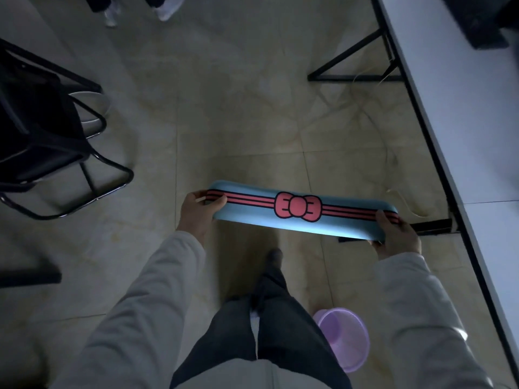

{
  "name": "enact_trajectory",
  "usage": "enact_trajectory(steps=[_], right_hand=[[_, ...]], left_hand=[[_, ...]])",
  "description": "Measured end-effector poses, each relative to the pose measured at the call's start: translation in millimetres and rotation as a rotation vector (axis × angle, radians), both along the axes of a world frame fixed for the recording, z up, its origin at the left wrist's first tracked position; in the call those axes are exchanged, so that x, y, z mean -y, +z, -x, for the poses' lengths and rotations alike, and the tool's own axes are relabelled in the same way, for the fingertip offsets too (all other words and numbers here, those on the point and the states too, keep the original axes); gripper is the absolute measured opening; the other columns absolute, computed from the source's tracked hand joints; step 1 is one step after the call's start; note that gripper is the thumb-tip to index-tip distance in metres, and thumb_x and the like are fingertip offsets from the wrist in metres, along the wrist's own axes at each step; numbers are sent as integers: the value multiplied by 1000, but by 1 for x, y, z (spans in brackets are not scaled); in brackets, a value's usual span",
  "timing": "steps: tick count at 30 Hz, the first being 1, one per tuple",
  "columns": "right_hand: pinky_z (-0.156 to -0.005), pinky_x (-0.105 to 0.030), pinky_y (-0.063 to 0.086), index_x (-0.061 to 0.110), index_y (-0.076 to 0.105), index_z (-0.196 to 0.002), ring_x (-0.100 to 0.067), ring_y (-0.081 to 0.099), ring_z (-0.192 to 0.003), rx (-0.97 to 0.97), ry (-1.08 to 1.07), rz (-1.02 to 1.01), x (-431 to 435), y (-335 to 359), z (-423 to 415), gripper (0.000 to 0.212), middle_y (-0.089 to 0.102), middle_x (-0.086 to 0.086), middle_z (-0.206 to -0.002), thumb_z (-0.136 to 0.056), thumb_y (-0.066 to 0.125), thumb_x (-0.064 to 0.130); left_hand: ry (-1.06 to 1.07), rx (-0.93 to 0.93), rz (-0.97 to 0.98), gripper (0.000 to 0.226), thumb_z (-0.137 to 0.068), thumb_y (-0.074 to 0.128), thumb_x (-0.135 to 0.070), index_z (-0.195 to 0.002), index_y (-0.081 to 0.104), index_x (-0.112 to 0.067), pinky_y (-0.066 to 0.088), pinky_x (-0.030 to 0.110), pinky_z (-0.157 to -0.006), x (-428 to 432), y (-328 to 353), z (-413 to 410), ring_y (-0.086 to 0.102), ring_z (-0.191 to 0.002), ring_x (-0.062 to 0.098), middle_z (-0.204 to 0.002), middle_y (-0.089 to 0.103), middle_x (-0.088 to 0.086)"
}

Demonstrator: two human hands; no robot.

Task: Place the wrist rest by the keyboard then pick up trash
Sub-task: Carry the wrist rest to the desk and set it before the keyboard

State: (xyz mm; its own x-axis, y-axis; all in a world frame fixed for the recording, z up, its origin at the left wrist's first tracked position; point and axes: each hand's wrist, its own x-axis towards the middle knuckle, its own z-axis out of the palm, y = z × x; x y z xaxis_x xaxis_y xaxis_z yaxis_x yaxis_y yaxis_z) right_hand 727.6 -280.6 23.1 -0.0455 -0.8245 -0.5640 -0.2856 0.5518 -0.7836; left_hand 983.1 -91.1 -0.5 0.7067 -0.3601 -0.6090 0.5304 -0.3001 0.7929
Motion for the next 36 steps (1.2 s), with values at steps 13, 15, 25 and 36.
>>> enact_trajectory(steps=[13,15,25,36], right_hand=[[-84,-36,45,1,43,-132,-21,48,-98,52,-89,-28,181,18,-63,48,48,-20,-140,-89,55,18],[-72,-26,51,2,44,-132,-21,49,-98,32,-90,-17,205,18,-70,48,49,-19,-139,-89,55,17],[-69,-33,49,8,51,-126,-29,52,-113,15,-224,-43,291,3,-128,50,52,-8,-121,-82,64,26],[-64,-21,49,6,48,-128,-26,51,-113,-7,-428,-12,369,8,-231,47,51,-9,-118,-86,60,23]], left_hand=[[-48,33,14,53,-75,70,-10,-122,46,-2,52,36,-87,199,6,-75,59,-99,23,-120,57,17],[-69,40,22,47,-76,69,-11,-118,48,-5,51,26,-73,224,8,-81,60,-88,15,-115,57,13],[-171,24,1,39,-79,66,-12,-114,50,-6,50,23,-72,330,2,-151,59,-94,18,-108,59,8],[-371,15,-7,48,-73,72,-18,-115,53,-6,49,33,-87,473,-9,-287,58,-114,26,-120,60,13]])
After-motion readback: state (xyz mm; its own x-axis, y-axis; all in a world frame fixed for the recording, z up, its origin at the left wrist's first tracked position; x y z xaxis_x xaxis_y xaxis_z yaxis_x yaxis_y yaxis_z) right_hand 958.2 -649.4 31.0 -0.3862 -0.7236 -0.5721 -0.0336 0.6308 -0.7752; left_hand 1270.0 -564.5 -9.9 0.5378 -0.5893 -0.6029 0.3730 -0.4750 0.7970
